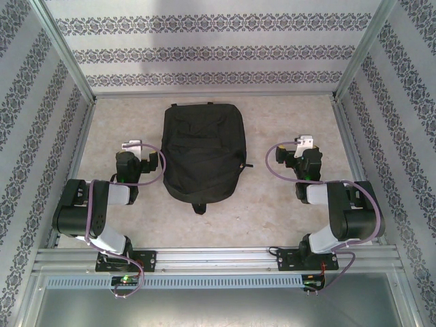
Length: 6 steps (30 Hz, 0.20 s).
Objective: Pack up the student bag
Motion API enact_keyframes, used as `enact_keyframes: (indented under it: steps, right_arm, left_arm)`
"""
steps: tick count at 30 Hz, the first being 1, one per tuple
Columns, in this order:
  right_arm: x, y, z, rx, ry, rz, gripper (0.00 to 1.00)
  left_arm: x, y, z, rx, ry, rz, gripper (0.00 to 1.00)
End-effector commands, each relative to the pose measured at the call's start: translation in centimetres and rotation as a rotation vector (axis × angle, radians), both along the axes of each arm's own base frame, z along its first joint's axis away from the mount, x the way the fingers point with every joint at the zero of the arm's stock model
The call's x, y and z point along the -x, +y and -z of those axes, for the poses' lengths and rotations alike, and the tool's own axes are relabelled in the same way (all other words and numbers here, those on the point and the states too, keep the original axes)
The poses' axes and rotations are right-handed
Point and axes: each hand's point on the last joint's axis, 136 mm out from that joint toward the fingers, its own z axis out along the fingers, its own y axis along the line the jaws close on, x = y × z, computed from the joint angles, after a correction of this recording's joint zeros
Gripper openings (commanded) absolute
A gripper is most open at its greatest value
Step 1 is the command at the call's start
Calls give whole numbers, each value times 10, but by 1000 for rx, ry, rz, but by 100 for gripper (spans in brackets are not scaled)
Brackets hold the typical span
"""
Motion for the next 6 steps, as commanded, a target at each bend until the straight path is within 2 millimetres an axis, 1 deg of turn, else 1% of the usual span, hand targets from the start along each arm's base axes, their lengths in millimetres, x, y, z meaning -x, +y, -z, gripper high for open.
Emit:
enact_keyframes:
  steps: [1,6]
  right_arm:
    - [0,2,-3,-7,-9,-10,98]
    - [0,2,-3,-7,-9,-9,98]
  left_arm:
    - [-2,1,-2,10,-5,-8,99]
    - [-2,1,-3,9,-9,-5,99]
